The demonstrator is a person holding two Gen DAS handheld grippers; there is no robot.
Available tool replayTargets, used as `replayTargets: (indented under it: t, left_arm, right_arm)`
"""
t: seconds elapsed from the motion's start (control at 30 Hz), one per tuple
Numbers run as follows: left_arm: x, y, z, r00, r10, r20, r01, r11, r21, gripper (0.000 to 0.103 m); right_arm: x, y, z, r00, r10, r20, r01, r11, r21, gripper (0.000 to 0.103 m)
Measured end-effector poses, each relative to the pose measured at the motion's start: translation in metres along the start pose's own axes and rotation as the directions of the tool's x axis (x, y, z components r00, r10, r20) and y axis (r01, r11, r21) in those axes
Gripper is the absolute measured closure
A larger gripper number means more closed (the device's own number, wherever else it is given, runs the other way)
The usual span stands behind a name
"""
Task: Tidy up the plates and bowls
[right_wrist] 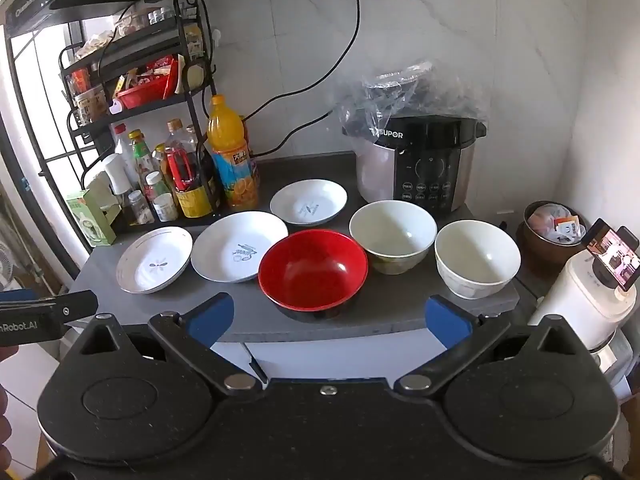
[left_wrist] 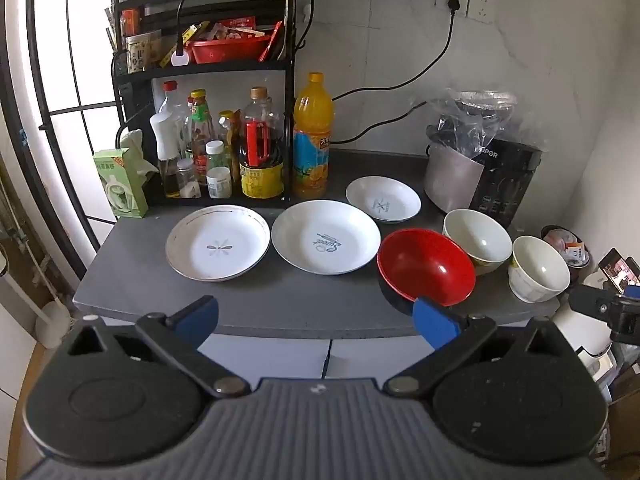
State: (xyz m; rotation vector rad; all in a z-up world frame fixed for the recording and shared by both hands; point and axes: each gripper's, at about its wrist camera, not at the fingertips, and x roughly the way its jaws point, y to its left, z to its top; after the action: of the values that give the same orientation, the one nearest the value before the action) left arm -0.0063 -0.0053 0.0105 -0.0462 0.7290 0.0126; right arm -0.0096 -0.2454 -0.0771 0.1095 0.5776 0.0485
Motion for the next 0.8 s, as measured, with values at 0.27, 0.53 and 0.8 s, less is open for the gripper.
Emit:
replayTargets:
  t: [0.27,0.53,0.8]
  left_arm:
    - [0.0040,0.0021,0.0009,1.000,0.011,0.002,-0.011,1.000,-0.021,0.000]
    - [0.0060,0.0007,0.0007,1.000,-0.006,-0.001,0.006,1.000,-0.008,0.000]
    - [0.0098,0.0053,0.0032,1.000,0.010,-0.002,-0.010,1.000,-0.028,0.000]
  right_arm:
    - [-0.0018,0.0035,0.0031,1.000,0.011,0.003,-0.011,1.000,-0.012,0.000]
    - [-0.0011,0.0073,0.0068,1.000,0.007,-0.005,-0.007,1.000,-0.026,0.000]
    - [0.0016,0.0065,0.0045,0.999,0.009,-0.034,-0.010,1.000,-0.020,0.000]
